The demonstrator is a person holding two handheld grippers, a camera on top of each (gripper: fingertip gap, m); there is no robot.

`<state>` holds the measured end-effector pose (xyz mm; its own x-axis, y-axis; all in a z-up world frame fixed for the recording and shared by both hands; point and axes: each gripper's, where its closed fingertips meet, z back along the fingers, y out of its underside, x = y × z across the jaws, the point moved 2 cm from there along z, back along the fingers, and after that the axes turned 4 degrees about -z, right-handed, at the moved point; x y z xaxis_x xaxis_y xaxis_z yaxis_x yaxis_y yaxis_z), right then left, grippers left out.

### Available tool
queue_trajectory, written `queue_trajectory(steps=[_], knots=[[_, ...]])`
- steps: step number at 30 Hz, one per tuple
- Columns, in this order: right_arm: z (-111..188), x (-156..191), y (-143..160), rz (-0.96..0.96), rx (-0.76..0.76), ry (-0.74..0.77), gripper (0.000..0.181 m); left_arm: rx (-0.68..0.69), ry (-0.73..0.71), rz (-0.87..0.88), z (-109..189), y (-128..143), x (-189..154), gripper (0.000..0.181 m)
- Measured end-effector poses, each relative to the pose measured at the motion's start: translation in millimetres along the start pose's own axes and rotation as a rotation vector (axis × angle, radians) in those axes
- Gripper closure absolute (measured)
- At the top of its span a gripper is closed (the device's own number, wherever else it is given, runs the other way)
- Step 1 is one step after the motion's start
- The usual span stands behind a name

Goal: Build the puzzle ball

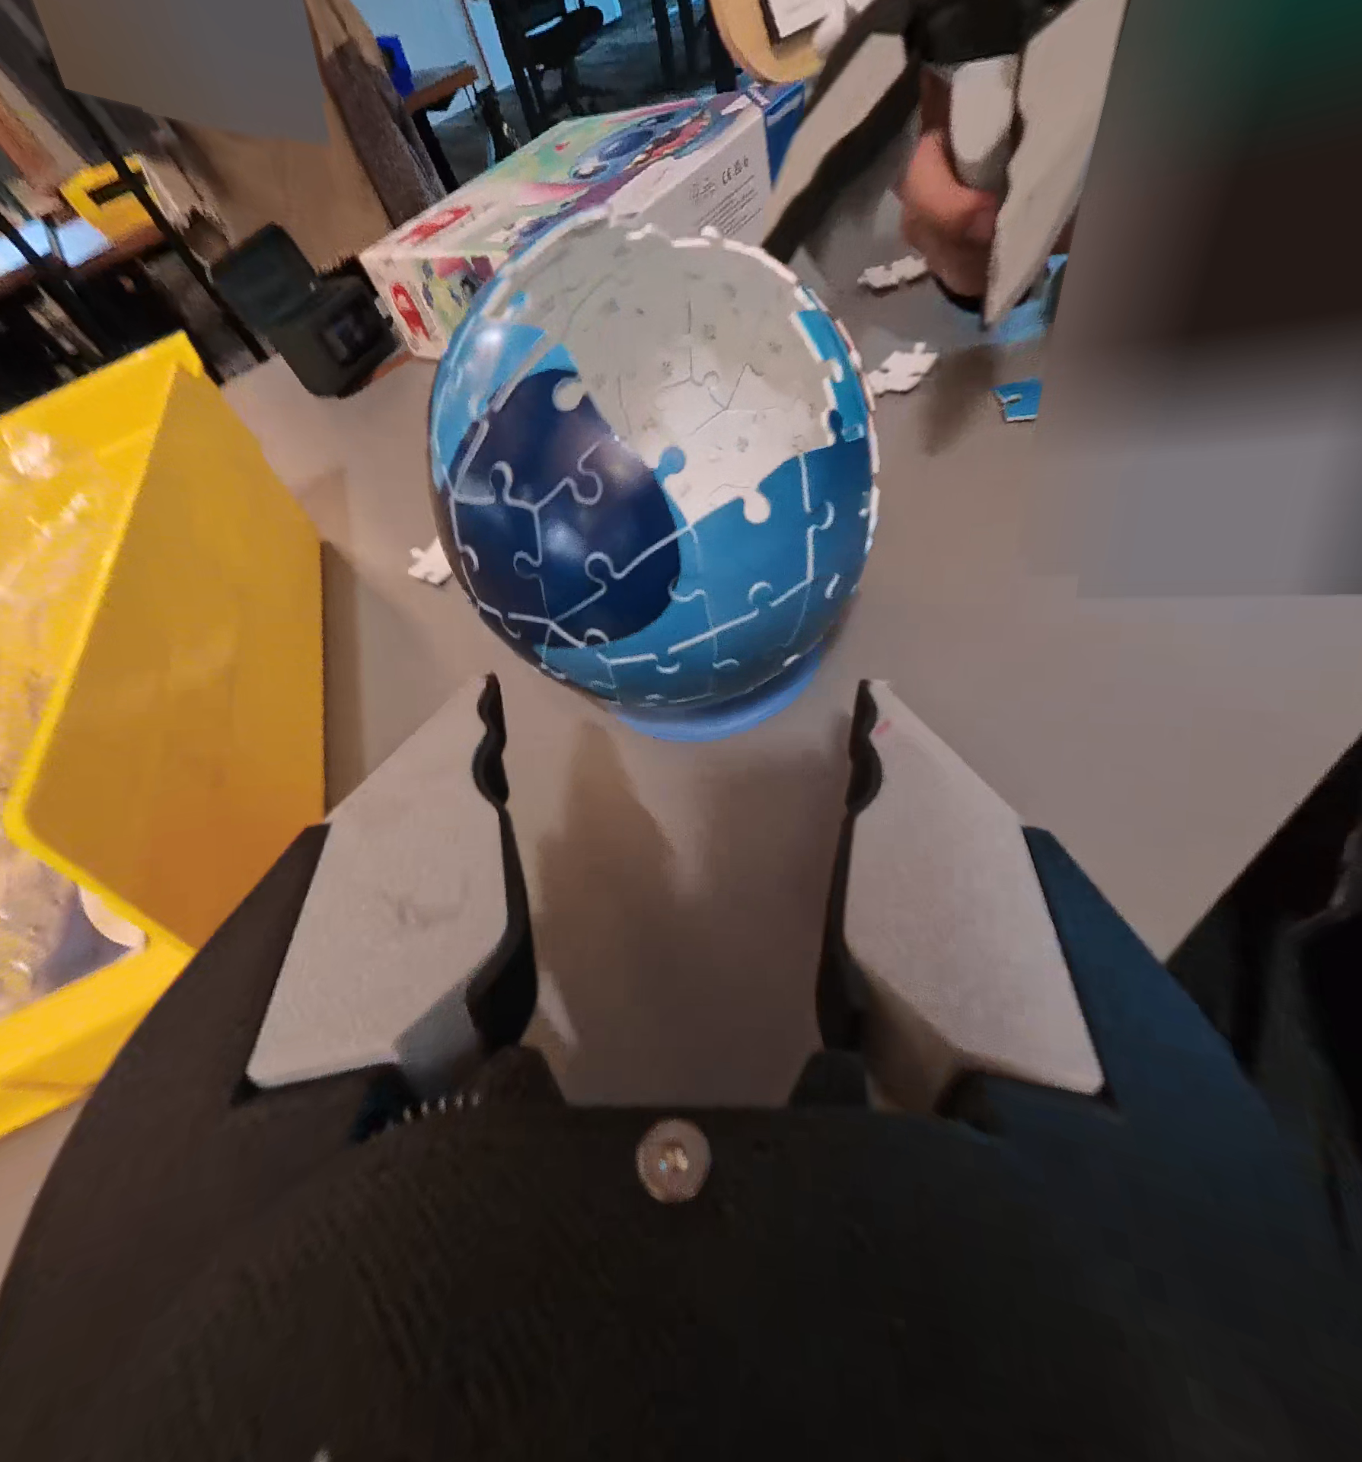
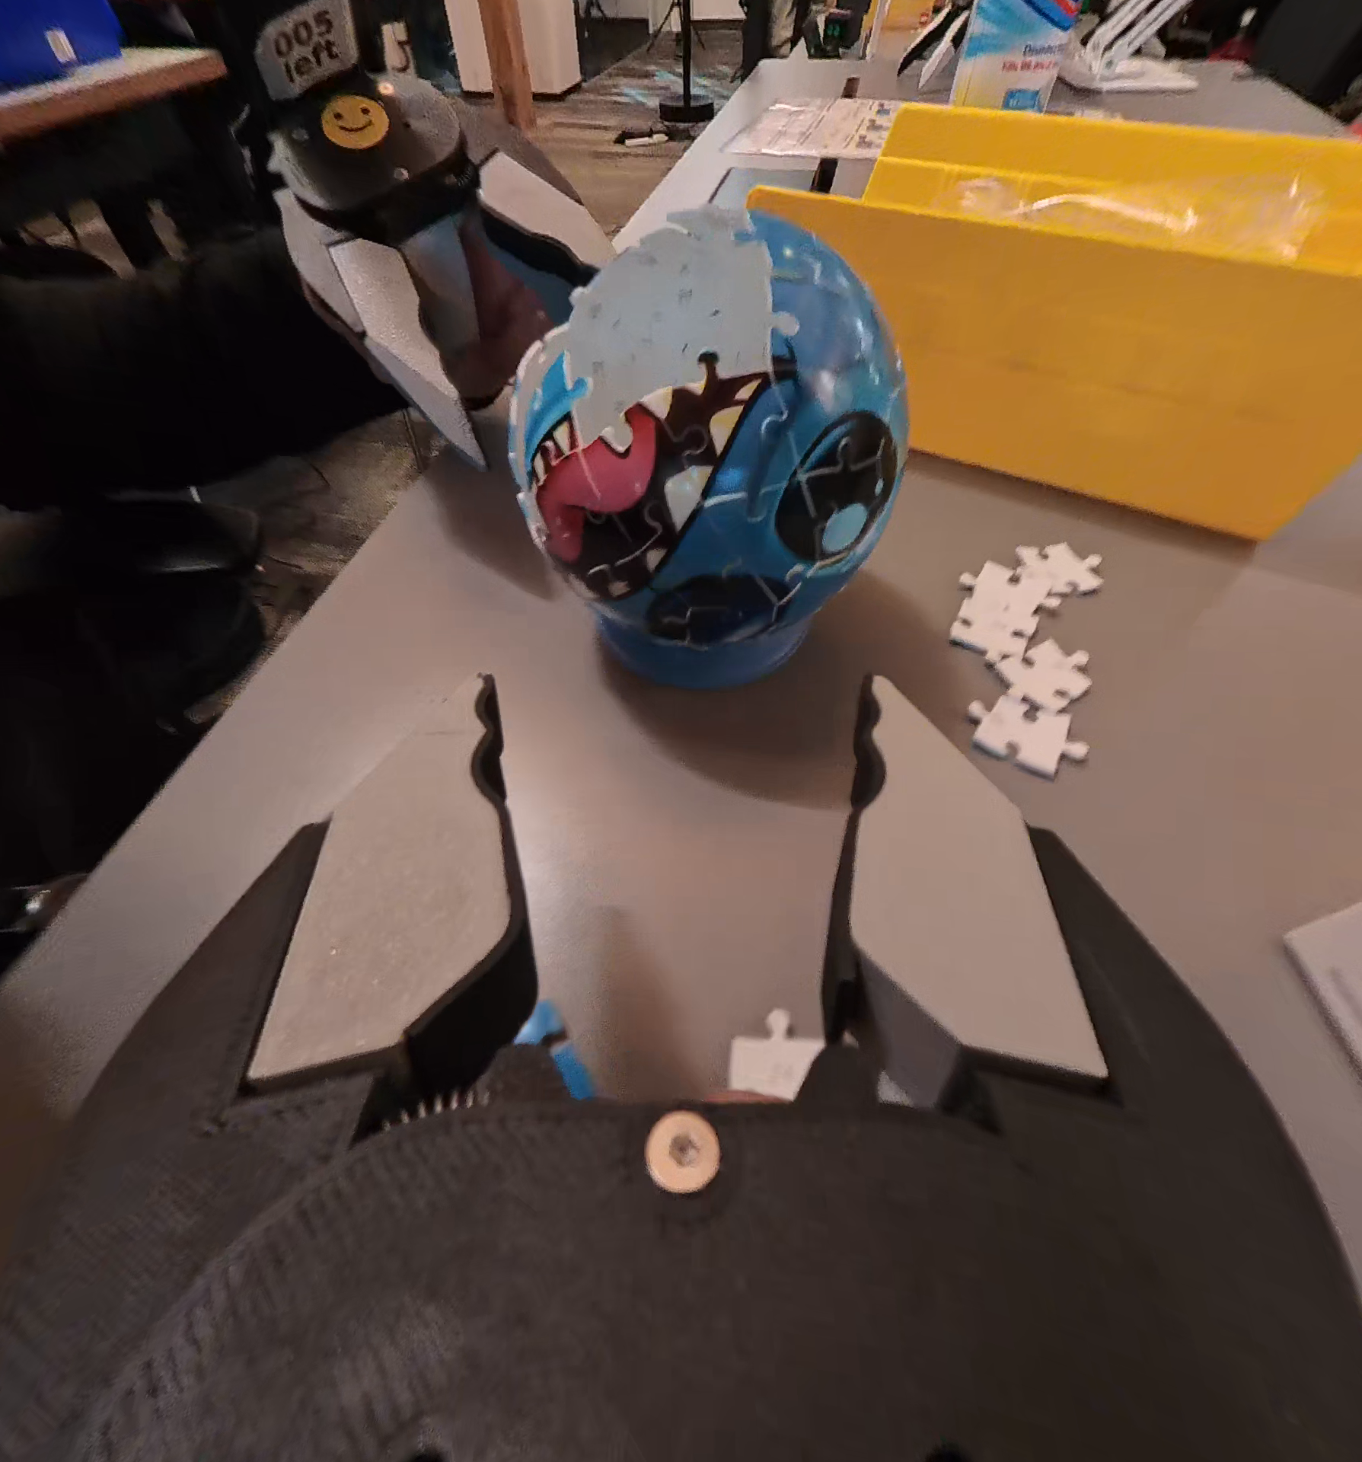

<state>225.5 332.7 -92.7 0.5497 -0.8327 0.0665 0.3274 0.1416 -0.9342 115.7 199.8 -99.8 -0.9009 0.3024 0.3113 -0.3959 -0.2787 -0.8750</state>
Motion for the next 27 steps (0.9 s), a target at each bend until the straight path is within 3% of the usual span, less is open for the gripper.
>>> queue_trajectory(steps=[3,7,14,27], knots=[[-18,-9,-10,0.04,-0.008,-0.022,0.091,-0.043,0.029,-0.047,-8,-8,2,0.097],[-38,-26,-12,0.121,0.035,-0.002,0.092,0.018,0.002,-0.168,-23,-4,11,0.094],[-52,-26,-18,0.258,0.061,-0.078,0.09,0.059,0.018,-0.226,-37,2,20,0.088],[-55,-32,-23,-0.068,0.068,-0.233,0.091,0.003,0.146,0.142,-36,-6,22,0.084]])
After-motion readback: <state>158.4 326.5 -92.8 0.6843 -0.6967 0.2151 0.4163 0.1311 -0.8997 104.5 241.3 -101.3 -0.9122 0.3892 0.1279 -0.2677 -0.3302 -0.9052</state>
